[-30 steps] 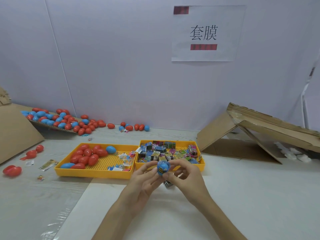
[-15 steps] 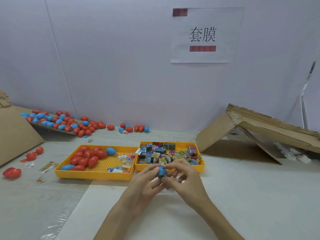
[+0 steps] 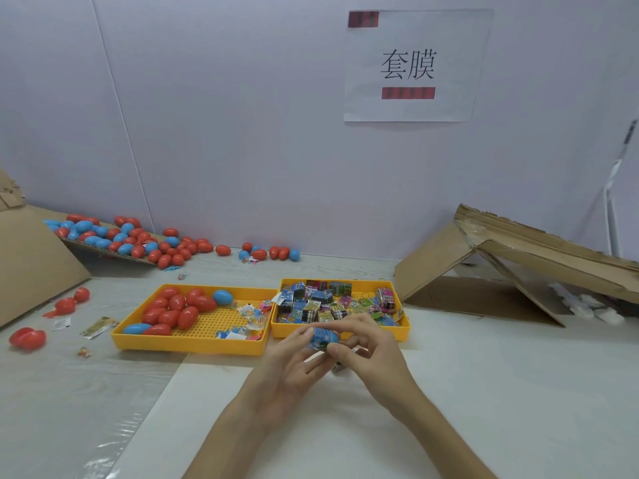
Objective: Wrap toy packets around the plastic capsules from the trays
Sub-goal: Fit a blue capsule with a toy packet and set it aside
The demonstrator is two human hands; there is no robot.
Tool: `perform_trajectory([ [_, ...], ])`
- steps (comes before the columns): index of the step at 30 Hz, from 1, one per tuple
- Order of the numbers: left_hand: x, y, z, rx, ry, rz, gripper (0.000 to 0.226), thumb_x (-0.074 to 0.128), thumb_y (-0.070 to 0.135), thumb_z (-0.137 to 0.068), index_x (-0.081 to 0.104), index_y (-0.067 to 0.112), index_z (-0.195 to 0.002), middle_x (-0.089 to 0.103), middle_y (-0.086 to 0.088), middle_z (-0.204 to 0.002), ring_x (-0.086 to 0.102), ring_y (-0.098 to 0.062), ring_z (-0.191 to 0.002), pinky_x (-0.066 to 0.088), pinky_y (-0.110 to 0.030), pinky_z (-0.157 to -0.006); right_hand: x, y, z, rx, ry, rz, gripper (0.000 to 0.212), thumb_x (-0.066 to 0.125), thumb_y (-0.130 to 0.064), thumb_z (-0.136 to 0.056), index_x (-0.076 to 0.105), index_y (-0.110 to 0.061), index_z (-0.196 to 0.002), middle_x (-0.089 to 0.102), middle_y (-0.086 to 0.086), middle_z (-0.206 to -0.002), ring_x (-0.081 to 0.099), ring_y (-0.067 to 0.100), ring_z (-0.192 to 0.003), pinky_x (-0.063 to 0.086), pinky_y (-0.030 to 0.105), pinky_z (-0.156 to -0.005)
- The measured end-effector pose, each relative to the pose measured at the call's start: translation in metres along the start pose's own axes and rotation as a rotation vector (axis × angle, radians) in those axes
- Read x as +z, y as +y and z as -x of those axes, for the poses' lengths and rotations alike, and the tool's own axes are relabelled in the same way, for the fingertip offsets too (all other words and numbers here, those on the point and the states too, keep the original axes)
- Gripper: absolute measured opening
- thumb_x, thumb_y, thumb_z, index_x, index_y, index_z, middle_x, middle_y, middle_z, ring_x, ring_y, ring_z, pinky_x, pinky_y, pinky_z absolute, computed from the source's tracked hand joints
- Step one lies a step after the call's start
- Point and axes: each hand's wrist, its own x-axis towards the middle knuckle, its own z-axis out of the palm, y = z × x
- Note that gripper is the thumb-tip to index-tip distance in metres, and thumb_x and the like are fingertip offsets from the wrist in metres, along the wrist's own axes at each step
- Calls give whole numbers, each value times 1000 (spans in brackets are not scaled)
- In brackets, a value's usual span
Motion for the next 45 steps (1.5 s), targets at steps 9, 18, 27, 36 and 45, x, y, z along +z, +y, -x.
perform_trajectory([
  [9, 1, -1, 1, 39, 9, -47, 67, 92, 14, -68, 59, 3, -125, 62, -29, -130, 63, -41, -120, 58, -33, -87, -2, -4, 1, 204, 18, -229, 19, 75, -32, -83, 77, -27, -101, 71, 6, -99, 70, 17, -77, 59, 35, -66],
  [18, 4, -2, 1, 52, 5, -74, 51, 93, 11, -63, 74, 7, -111, 62, -32, -127, 64, -40, -118, 59, -31, -85, -7, -4, 1, 283, -53, -450, 30, 79, -30, -75, 77, -17, -102, 67, 10, -98, 68, 21, -87, 57, 33, -78],
  [27, 4, -1, 1, 83, 6, -87, 62, 99, 14, -55, 73, 7, -111, 65, -30, -120, 66, -38, -115, 58, -30, -87, -8, -5, 1, 273, -52, -518, 27, 78, -26, -77, 77, -14, -102, 65, 14, -102, 68, 20, -90, 55, 29, -79],
  [36, 3, -3, 0, 171, -12, -211, 43, 74, -1, -76, 65, 6, -117, 67, -23, -123, 65, -37, -117, 56, -33, -93, -5, -3, 0, 215, -15, -362, 42, 83, -47, -73, 75, -24, -108, 71, 4, -102, 69, 25, -91, 58, 44, -81],
  [45, 6, -5, 0, 199, -34, -387, 46, 73, 0, -77, 57, 1, -120, 67, -23, -125, 64, -35, -117, 55, -37, -95, -12, -4, 1, 259, -104, -470, 24, 78, -22, -78, 77, -13, -100, 69, 6, -87, 66, 24, -89, 56, 38, -81],
])
